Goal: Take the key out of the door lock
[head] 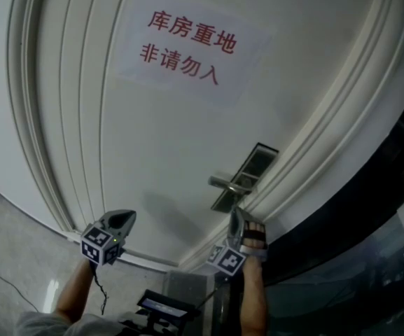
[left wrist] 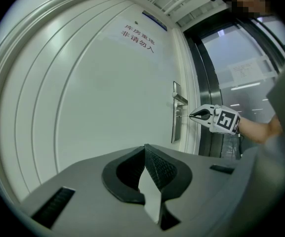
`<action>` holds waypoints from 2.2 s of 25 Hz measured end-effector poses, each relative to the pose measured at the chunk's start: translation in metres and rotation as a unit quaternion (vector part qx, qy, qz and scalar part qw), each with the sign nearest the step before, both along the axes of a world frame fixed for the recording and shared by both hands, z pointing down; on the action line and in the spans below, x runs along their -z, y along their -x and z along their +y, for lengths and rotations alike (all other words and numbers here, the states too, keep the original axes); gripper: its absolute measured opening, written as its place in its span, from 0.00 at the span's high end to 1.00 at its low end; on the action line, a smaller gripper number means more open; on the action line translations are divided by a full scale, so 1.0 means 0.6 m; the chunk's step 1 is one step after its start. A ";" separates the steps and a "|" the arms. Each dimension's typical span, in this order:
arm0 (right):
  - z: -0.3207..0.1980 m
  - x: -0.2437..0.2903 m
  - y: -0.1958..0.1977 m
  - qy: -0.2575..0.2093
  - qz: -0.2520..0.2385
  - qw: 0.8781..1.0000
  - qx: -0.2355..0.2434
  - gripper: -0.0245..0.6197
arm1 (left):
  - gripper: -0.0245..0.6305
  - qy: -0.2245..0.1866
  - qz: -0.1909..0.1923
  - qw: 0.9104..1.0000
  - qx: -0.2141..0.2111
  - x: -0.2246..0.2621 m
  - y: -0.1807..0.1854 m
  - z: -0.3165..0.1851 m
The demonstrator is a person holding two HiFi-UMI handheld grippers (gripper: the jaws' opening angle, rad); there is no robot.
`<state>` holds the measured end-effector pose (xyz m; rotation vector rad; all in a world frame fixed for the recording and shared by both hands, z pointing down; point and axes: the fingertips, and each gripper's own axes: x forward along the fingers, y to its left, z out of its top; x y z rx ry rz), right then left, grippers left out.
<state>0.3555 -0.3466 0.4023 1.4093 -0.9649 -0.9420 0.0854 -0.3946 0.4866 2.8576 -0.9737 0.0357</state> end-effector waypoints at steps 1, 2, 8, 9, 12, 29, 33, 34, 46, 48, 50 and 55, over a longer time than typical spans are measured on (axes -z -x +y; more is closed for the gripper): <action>0.006 0.001 0.003 -0.003 -0.005 1.000 0.001 0.93 | 0.95 -0.001 0.000 1.000 -0.001 0.000 0.001 0.003; 0.014 0.001 0.005 -0.008 -0.011 1.000 0.001 0.93 | 0.95 -0.002 0.000 1.000 -0.002 0.001 0.002 0.006; 0.066 -0.004 0.011 -0.032 -0.109 0.994 -0.004 0.93 | 0.95 -0.004 -0.002 1.000 -0.013 0.002 0.010 0.032; 0.076 -0.004 0.014 -0.035 -0.126 0.991 -0.005 0.93 | 0.95 -0.005 -0.003 1.000 -0.015 0.002 0.012 0.036; 0.103 -0.005 0.028 -0.046 -0.178 0.983 -0.007 0.93 | 0.95 -0.005 -0.001 1.000 -0.017 0.004 0.022 0.049; 0.261 -0.066 0.130 -0.132 -0.493 0.860 -0.018 0.93 | 0.95 -0.016 0.012 0.999 -0.032 0.012 0.094 0.139; 0.301 -0.071 0.151 -0.147 -0.557 0.817 0.001 0.93 | 0.95 -0.017 0.013 0.999 -0.032 0.007 0.113 0.164; 0.311 -0.071 0.156 -0.152 -0.570 0.807 0.005 0.93 | 0.95 -0.015 0.014 0.999 -0.030 0.006 0.118 0.170; 0.413 -0.086 0.185 -0.193 -0.645 0.739 0.022 0.93 | 0.95 -0.029 0.006 0.999 -0.028 0.008 0.138 0.232; 0.429 -0.091 0.194 -0.194 -0.651 0.733 0.026 0.93 | 0.95 -0.029 0.002 0.999 -0.033 0.005 0.135 0.243; 0.443 -0.096 0.203 -0.194 -0.656 0.728 0.032 0.93 | 0.95 -0.030 -0.001 0.999 -0.039 0.002 0.130 0.254; 0.467 -0.116 0.214 -0.191 -0.659 0.727 0.027 0.93 | 0.95 -0.031 -0.004 0.998 -0.055 -0.002 0.121 0.279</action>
